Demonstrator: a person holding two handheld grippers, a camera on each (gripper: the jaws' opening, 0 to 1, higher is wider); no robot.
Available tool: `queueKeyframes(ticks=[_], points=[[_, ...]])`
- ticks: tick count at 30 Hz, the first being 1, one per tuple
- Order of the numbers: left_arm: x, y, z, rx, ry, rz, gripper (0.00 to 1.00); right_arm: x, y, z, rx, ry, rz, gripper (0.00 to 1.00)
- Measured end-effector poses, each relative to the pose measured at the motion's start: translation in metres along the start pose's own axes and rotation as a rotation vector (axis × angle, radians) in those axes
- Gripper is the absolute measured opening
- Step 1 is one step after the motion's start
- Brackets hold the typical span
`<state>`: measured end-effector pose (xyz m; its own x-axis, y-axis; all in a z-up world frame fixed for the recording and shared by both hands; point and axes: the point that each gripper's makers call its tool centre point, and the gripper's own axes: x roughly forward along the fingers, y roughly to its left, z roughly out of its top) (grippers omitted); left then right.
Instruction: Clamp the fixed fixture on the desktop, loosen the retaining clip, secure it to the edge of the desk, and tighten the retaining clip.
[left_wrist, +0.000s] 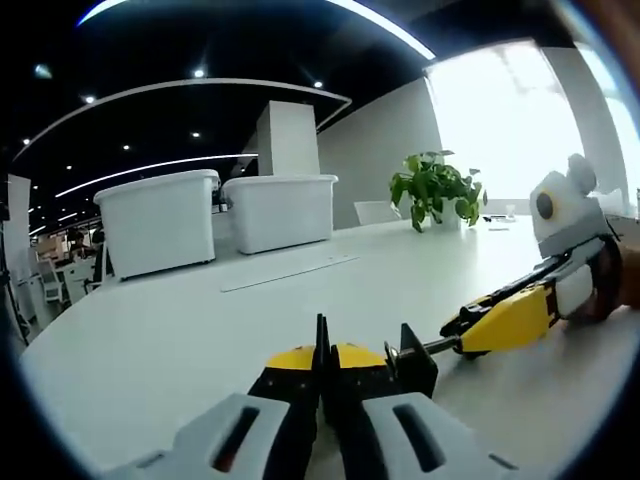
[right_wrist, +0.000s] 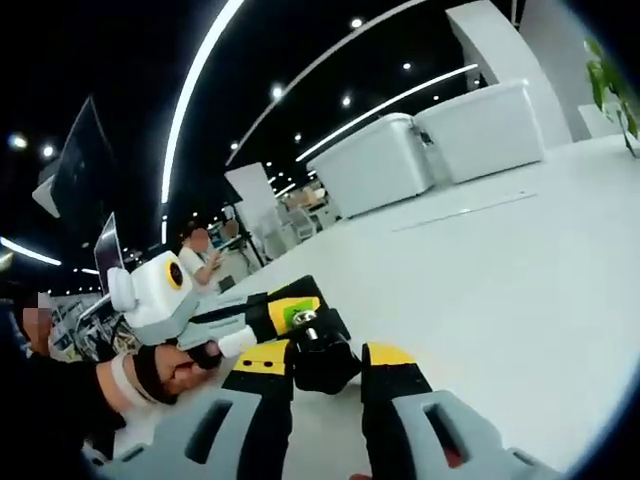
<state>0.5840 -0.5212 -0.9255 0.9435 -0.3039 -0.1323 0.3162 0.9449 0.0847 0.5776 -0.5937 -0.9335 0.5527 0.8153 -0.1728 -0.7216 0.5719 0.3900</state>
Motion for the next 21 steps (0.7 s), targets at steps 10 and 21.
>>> queueKeyframes(ticks=[10,21], points=[[0.001,0.002,0.0,0.004,0.001,0.008,0.05,-0.001,0.009,0.003,-0.36,-0.008,-0.023,0.22],[0.0,0.003,0.0,0.003,0.0,0.008,0.05,-0.008,0.023,0.002,-0.835,-0.025,-0.116,0.22]])
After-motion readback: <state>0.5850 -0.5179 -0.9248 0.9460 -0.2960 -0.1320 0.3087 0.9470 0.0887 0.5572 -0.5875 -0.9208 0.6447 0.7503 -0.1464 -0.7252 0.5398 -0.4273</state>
